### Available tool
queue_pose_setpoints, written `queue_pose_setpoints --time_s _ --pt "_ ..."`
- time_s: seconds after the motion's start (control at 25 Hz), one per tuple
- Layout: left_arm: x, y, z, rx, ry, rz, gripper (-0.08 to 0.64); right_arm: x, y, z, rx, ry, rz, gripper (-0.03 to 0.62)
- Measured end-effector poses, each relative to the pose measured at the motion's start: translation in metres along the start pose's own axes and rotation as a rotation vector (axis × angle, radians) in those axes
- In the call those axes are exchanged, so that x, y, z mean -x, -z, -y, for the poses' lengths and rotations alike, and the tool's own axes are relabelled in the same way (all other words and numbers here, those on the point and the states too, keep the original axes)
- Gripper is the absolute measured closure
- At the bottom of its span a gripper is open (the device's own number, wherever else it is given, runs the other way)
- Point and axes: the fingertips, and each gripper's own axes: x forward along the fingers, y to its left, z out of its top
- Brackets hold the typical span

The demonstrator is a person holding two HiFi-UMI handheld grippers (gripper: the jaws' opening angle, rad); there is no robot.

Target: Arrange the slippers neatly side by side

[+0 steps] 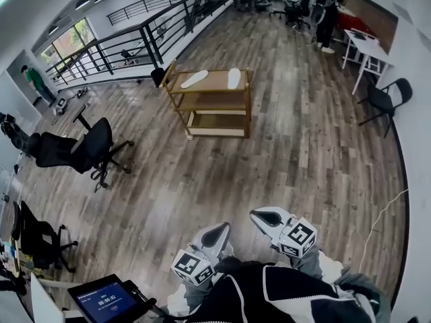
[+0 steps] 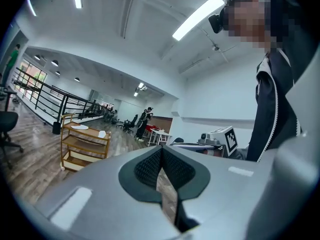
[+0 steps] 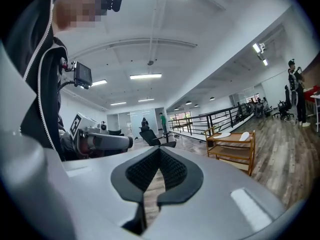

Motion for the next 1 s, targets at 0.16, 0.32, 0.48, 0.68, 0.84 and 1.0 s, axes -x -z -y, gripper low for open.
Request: queue_pose_setpoints --time_s 0.16,0.32,0.48,0.68,0.84,1.0 --pt "-0.024 -0.029 -0.050 -0.013 0.053 -0.013 0.545 -0.038 -0.021 0.028 0.005 0.056 0.017 0.588" --pt "-0.035 -0.048 -0.100 -0.065 0.116 -0.010 0.545 -0.086 -0.039 0.054 0.005 0.102 0.047 0.588" --pt "-0.037 -0.052 -0.157 -0.044 0.129 -0.030 0.545 -0.138 -0.048 0.073 0.005 0.132 0.067 0.588" --pt "-0.046 -0.052 -0.202 -0.009 0.159 -0.019 0.545 -0.180 -0.052 0.085 0.034 0.136 0.040 0.588" --pt "-0.063 -0.055 -0.221 -0.010 0.178 -0.018 0.545 -0.194 -0.054 0.107 0.014 0.173 0.010 0.588" --pt "-0.080 -0.060 -0.247 0.001 0.162 -0.009 0.545 -0.209 -0.054 0.133 0.011 0.175 -0.008 0.588"
